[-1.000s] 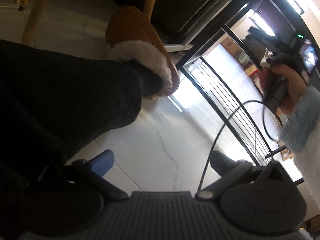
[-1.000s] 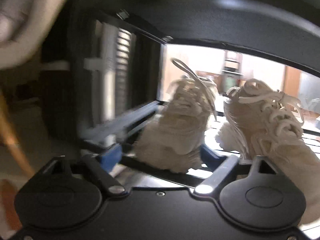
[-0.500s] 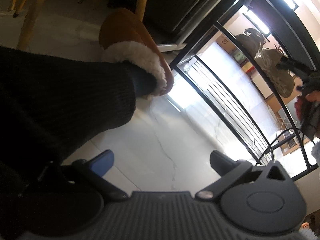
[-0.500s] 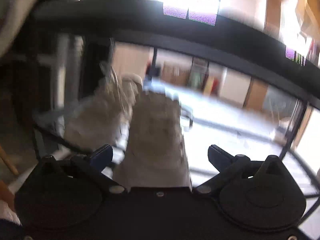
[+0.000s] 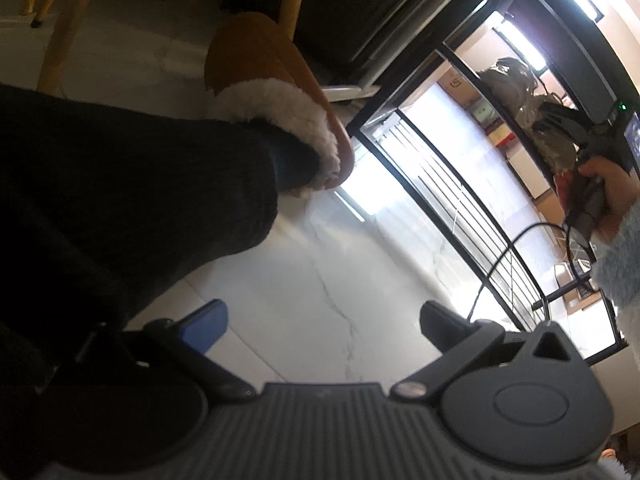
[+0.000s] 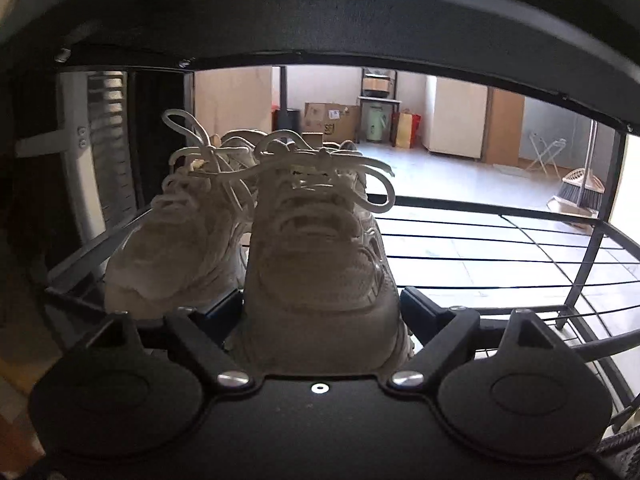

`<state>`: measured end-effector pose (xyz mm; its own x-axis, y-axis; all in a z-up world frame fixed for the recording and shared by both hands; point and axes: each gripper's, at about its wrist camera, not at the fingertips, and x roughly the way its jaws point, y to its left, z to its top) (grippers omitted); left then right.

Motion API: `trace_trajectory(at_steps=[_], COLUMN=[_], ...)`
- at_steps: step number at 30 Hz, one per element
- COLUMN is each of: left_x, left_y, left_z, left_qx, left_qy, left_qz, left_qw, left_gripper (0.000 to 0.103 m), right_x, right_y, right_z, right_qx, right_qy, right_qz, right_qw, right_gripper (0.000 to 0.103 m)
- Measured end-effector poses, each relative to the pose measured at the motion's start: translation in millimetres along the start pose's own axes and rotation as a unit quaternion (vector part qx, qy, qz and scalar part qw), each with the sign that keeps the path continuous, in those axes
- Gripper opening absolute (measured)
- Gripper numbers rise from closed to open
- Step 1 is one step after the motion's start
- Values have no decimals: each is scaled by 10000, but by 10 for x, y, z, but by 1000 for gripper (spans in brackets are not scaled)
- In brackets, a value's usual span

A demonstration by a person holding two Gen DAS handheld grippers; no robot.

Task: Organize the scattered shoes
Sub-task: 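Open the right tool to release the sneakers on the shelf, then withdraw the right tool from the rack toward the embroidered white shoe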

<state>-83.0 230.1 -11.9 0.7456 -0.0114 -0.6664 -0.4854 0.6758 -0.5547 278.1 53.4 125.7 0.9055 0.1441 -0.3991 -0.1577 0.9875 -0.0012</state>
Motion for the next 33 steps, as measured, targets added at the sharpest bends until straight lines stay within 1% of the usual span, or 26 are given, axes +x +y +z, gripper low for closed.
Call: trace_trajectory(at_steps=[6,10,11,13,14,17,19,21,23,26,29,31,33], left_x=[6,7,5,3,6,9,-24,-78,-107,-137,-181,-202,-213], left_y=[-2,1,-2,-18,-30,-54,-87,-131,-174,-223,-238,-239,-270], left_z=[-4,-4,-4,-12,-16,-21,-23,-40,-62,-90,-88,-87,-103], left_qx=[10,7,9,58,98,197,295,432,600,834,963,992,1139], left_qy=[33,16,9,0,3,-9,-109,-282,-376,-481,-707,-813,-898], left_qz=[-4,5,6,-3,2,34,-18,-176,-255,-318,-220,-139,-30], left_qw=[10000,10000,10000,10000,10000,9998,9995,9985,9972,9948,9926,9917,9894], left_gripper=[102,102,102,102,102,102,102,102,102,102,102,102,102], right_x=[141,163,166,159,150,8,-77,-143,-241,-369,-584,-801,-1017], right_y=[126,141,144,166,177,172,149,111,42,-26,-107,-193,-285], right_z=[5,-6,-4,5,7,-23,-45,-56,-55,-62,-106,-157,-223], right_qx=[-26,-42,-71,-234,-308,-512,-545,-486,-361,-262,-211,-147,-108], right_qy=[-63,-70,-53,106,188,263,340,440,551,579,613,663,632], right_qz=[-270,-302,-303,-368,-409,-398,-389,-358,-323,-296,-178,-72,53], right_qw=[9996,9995,9995,9990,9985,9975,9972,9972,9973,9975,9977,9977,9979], right_gripper=[87,88,92,103,103,103,103,103,103,103,103,103,103])
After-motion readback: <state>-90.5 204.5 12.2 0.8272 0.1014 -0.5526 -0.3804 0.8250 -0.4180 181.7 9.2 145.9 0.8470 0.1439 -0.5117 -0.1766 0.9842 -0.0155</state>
